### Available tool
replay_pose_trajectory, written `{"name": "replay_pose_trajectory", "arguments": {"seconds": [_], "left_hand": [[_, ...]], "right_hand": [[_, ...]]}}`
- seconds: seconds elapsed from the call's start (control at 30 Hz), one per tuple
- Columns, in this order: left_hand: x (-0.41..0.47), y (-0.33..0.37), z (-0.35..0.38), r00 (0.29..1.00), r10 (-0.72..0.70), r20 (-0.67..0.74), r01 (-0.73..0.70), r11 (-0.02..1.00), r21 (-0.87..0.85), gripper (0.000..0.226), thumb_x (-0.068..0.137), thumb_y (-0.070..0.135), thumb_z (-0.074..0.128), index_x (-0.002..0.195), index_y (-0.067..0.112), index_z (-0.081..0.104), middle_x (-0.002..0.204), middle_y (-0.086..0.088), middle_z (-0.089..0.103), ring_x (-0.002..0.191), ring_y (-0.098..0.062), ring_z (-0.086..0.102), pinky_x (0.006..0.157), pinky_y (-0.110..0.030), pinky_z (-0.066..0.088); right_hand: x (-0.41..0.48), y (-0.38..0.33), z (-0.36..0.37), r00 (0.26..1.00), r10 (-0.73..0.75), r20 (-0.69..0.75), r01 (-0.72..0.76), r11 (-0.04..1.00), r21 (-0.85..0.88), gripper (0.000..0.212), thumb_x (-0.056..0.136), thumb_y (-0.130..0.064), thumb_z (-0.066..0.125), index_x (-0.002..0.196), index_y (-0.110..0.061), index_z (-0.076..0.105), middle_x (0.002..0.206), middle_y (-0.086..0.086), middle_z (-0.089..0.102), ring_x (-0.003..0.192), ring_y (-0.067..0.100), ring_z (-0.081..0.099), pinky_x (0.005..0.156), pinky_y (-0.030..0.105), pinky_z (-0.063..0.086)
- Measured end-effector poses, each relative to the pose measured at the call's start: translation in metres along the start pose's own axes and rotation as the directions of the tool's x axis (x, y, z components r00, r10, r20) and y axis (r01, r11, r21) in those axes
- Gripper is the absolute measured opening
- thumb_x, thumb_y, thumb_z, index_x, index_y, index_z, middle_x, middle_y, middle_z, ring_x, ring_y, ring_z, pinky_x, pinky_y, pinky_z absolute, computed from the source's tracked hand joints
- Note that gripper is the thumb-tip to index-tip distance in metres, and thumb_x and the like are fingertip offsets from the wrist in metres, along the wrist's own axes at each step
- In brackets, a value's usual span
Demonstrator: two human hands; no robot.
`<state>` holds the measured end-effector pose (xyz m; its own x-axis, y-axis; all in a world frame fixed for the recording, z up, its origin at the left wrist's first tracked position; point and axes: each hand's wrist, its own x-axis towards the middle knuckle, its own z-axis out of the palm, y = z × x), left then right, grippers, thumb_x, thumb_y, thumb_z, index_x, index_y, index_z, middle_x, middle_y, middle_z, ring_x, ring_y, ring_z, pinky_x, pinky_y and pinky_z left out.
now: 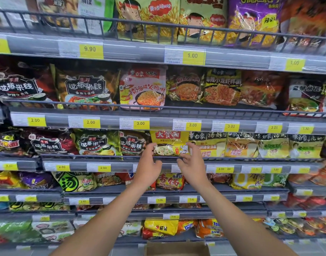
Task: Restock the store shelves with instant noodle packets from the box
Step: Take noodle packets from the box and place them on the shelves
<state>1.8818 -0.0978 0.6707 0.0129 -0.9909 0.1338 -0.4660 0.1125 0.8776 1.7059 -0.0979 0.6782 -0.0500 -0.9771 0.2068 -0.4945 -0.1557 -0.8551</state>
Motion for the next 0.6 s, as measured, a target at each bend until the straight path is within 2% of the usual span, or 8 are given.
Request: {"name": "replay_pose_trajectory", "arguments": {"seconds": [0.03, 0.1, 0.2, 0.27, 0.33, 0.43, 0.5, 0.6], "left_hand": [[-0.003, -0.002, 0.0, 0.999, 0.036, 0.024, -0.038, 0.998, 0.058, 0.057, 0.098, 0.01, 0.051, 0.149, 0.03, 0.035, 0.157, 0.005, 0.029, 0.13, -0.011, 0.044, 0.09, -0.023, 0.041], [-0.006, -0.004, 0.002, 0.995, 0.068, 0.069, -0.079, 0.984, 0.161, 0.057, 0.099, 0.012, 0.051, 0.151, 0.032, 0.036, 0.163, 0.006, 0.015, 0.122, -0.013, 0.05, 0.09, -0.022, 0.045], [-0.008, -0.005, 0.004, 0.993, 0.067, 0.098, -0.093, 0.951, 0.295, 0.063, 0.099, 0.018, 0.052, 0.155, 0.034, 0.03, 0.167, 0.006, 0.001, 0.126, -0.016, 0.053, 0.087, -0.022, 0.045], [-0.007, -0.004, 0.005, 0.992, 0.072, 0.104, -0.105, 0.929, 0.356, 0.065, 0.098, 0.02, 0.052, 0.156, 0.032, 0.027, 0.167, 0.005, -0.001, 0.139, -0.018, 0.043, 0.09, -0.027, 0.049], [-0.006, -0.003, 0.006, 0.993, 0.059, 0.102, -0.097, 0.904, 0.416, 0.066, 0.097, 0.022, 0.052, 0.157, 0.029, 0.026, 0.168, 0.004, 0.002, 0.149, -0.02, 0.027, 0.102, -0.035, 0.048], [-0.005, -0.002, 0.005, 0.995, 0.063, 0.08, -0.097, 0.828, 0.553, 0.068, 0.095, 0.029, 0.051, 0.157, 0.026, 0.024, 0.168, 0.0, 0.008, 0.15, -0.023, 0.024, 0.114, -0.046, 0.037], [-0.004, -0.002, 0.004, 0.996, 0.053, 0.075, -0.087, 0.802, 0.591, 0.069, 0.095, 0.032, 0.05, 0.157, 0.025, 0.023, 0.167, -0.001, 0.009, 0.151, -0.022, 0.022, 0.115, -0.048, 0.031], [-0.001, -0.005, 0.001, 0.996, 0.014, 0.088, -0.065, 0.795, 0.603, 0.07, 0.095, 0.034, 0.049, 0.158, 0.023, 0.02, 0.168, 0.001, 0.007, 0.151, -0.021, 0.022, 0.114, -0.049, 0.029]], "right_hand": [[-0.004, 0.003, 0.001, 0.994, -0.108, 0.018, 0.109, 0.979, -0.174, 0.062, 0.093, -0.017, 0.064, 0.147, -0.024, 0.036, 0.152, -0.003, 0.029, 0.115, 0.01, 0.055, 0.092, 0.03, 0.054], [-0.006, 0.009, 0.003, 0.957, -0.276, 0.088, 0.281, 0.813, -0.51, 0.06, 0.09, -0.019, 0.066, 0.145, -0.021, 0.042, 0.157, 0.003, 0.024, 0.126, 0.019, 0.047, 0.094, 0.034, 0.053], [-0.008, 0.009, 0.005, 0.943, -0.305, 0.135, 0.302, 0.608, -0.734, 0.062, 0.084, -0.024, 0.068, 0.143, -0.021, 0.048, 0.156, 0.006, 0.034, 0.136, 0.03, 0.04, 0.107, 0.047, 0.044], [-0.01, 0.006, 0.008, 0.951, -0.27, 0.149, 0.281, 0.561, -0.779, 0.065, 0.082, -0.028, 0.068, 0.144, -0.023, 0.047, 0.154, 0.004, 0.039, 0.138, 0.031, 0.038, 0.109, 0.049, 0.041], [-0.01, 0.006, 0.01, 0.961, -0.236, 0.142, 0.252, 0.541, -0.802, 0.068, 0.081, -0.031, 0.068, 0.144, -0.025, 0.046, 0.154, 0.003, 0.041, 0.139, 0.033, 0.037, 0.111, 0.05, 0.036], [-0.008, 0.006, 0.014, 0.973, -0.182, 0.142, 0.22, 0.55, -0.805, 0.071, 0.085, -0.035, 0.064, 0.15, -0.025, 0.038, 0.159, 0.003, 0.034, 0.146, 0.036, 0.03, 0.117, 0.053, 0.028], [-0.006, 0.007, 0.017, 0.974, -0.132, 0.183, 0.225, 0.579, -0.784, 0.074, 0.09, -0.037, 0.059, 0.155, -0.026, 0.027, 0.163, 0.001, 0.024, 0.149, 0.03, 0.024, 0.12, 0.053, 0.023], [-0.003, 0.006, 0.021, 0.966, -0.057, 0.251, 0.233, 0.608, -0.759, 0.078, 0.093, -0.039, 0.053, 0.158, -0.026, 0.012, 0.166, -0.004, 0.013, 0.152, 0.02, 0.017, 0.122, 0.052, 0.015]]}}
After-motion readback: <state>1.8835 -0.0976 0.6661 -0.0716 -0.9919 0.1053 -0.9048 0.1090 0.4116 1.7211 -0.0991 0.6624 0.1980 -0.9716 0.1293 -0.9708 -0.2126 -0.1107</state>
